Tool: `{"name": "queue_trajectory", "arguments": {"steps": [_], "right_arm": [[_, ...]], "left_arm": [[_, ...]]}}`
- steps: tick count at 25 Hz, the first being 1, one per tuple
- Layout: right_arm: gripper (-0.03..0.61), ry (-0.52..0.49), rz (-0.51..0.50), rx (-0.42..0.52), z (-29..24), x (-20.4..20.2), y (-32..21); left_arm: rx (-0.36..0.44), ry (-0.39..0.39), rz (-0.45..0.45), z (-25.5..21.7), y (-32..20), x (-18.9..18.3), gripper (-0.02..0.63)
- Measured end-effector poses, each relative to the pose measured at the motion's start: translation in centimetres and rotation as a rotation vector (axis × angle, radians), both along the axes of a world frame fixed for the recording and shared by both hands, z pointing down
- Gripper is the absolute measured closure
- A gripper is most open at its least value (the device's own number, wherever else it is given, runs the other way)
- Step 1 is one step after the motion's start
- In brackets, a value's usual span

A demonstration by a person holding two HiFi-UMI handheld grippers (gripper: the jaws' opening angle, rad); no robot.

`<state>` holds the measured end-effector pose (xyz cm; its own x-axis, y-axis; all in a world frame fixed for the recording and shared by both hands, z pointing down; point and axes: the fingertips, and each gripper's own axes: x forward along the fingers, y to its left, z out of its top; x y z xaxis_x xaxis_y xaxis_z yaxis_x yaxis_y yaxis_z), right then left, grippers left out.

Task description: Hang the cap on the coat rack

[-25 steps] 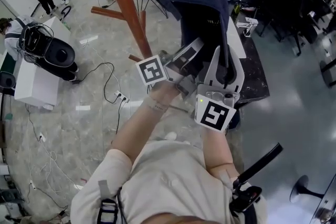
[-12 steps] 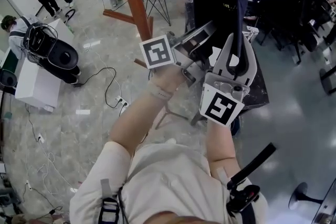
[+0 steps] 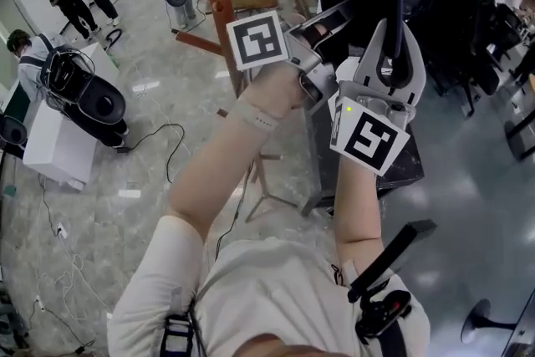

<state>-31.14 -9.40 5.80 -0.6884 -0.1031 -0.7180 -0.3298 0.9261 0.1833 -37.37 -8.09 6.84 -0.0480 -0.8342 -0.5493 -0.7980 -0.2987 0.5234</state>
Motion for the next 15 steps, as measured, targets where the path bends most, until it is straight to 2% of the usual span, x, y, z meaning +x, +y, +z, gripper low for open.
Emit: {"name": "queue_trajectory", "arguments": {"steps": [4, 11, 15], "right_arm": [[0.54, -0.019, 0.0, 0.033, -2.6, 0.1, 0.1], [0.538, -0.07, 0.035, 0.033, -5.4, 0.3, 0.2], [0.538, -0.108, 0.053, 0.054, -6.7, 1.2, -0.2]], "left_arm": [[0.004, -0.029, -0.003, -2.7, 0.2, 0.0, 0.588], [-0.019, -0.115, -0.005, -6.1, 0.1, -0.1, 0.588], [0.008, -0.133, 0.04, -7.7, -0.6, 1.0, 0.588]]}}
